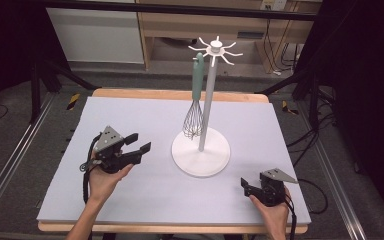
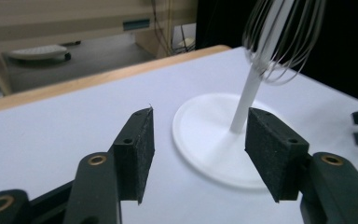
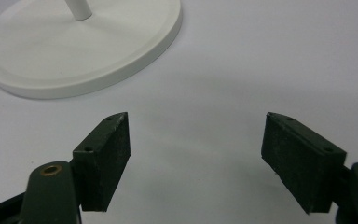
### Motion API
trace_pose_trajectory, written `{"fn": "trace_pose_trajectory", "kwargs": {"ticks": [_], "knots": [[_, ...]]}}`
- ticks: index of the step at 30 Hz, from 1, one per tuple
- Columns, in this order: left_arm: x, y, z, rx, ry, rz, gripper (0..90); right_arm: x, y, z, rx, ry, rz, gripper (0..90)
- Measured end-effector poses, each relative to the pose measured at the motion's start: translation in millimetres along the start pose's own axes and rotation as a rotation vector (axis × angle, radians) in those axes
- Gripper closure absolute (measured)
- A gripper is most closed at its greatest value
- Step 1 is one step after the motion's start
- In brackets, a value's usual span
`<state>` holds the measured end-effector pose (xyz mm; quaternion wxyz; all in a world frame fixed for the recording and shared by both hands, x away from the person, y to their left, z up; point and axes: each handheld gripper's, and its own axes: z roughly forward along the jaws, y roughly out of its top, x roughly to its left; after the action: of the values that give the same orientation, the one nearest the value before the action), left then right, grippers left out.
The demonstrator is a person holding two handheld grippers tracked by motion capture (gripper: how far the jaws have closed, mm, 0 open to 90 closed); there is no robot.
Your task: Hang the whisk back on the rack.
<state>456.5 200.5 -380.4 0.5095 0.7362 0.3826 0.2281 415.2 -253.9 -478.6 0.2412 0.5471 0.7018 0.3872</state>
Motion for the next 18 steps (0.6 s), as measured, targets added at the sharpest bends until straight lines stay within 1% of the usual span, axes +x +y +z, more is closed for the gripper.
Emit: {"fn": "trace_pose_trajectory", "kwargs": {"ticks": [1, 3, 4, 5, 6, 7, 9, 11, 12, 13, 15, 16, 18], "knots": [[3.1, -5.5, -0.7, 0.010, 0.009, -0.006, 41.3, -0.5, -0.1, 0.1, -0.001, -0.002, -0.003, 23.5], [8.3, -14.9, -2.0, 0.020, 0.032, -0.024, 40.6, -0.9, -0.2, -0.2, 0.000, -0.001, 0.005, 22.9], [11.9, -21.7, -3.0, 0.029, 0.050, -0.032, 40.0, -0.8, -0.4, -0.2, 0.001, -0.002, 0.011, 22.6], [14.8, -27.1, -3.8, 0.037, 0.061, -0.038, 39.6, -1.6, -0.7, 0.2, -0.001, -0.012, 0.004, 22.3], [14.8, -27.1, -3.8, 0.037, 0.061, -0.038, 39.2, -1.8, -0.6, -0.1, -0.001, -0.011, 0.008, 21.9], [20.5, -37.3, -5.3, 0.056, 0.084, -0.047, 38.9, -2.1, -0.7, -0.2, -0.002, -0.013, 0.008, 21.4], [26.5, -44.7, -6.9, 0.075, 0.110, -0.059, 38.4, -3.2, -0.9, -0.4, -0.004, -0.017, 0.003, 20.4], [31.5, -49.2, -9.2, 0.078, 0.129, -0.066, 37.6, -4.0, -1.3, -0.4, -0.003, -0.022, 0.010, 20.3], [34.1, -51.3, -11.1, 0.078, 0.136, -0.077, 37.2, -4.8, -1.6, -0.2, -0.003, -0.027, 0.004, 20.2], [37.1, -53.9, -13.8, 0.076, 0.142, -0.088, 36.8, -5.3, -1.6, -0.5, -0.002, -0.026, 0.009, 19.9], [39.4, -56.0, -16.4, 0.077, 0.151, -0.090, 36.3, -6.1, -1.9, -0.7, 0.000, -0.027, 0.008, 19.9], [44.4, -60.4, -21.9, 0.078, 0.173, -0.094, 35.7, -7.0, -2.5, -1.3, 0.002, -0.034, 0.011, 19.9], [50.9, -64.9, -27.6, 0.076, 0.191, -0.115, 35.3, -9.0, -3.4, -2.1, 0.002, -0.041, 0.009, 19.9]]}}
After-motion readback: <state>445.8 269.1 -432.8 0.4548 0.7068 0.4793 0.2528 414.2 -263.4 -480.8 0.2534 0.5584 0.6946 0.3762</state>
